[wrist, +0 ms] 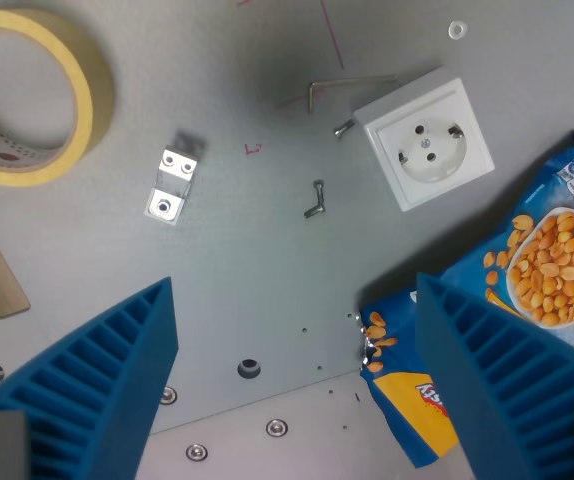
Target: Rotate around base positive x
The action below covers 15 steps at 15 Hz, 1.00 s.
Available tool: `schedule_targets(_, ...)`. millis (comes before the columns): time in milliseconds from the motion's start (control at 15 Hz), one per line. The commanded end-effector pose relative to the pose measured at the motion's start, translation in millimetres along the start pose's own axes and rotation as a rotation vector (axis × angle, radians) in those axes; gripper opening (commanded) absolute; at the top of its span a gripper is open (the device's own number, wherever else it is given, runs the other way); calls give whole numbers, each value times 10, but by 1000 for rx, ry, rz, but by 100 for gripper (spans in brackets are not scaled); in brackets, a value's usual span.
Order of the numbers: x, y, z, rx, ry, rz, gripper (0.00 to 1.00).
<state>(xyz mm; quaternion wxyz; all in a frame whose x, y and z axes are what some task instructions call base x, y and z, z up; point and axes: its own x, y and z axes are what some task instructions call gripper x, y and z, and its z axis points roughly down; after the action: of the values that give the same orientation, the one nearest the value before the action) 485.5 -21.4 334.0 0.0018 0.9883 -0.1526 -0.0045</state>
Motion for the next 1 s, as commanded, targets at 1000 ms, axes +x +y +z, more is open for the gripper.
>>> schedule_targets(1000,-2,1,-15,191,-58,-1,100)
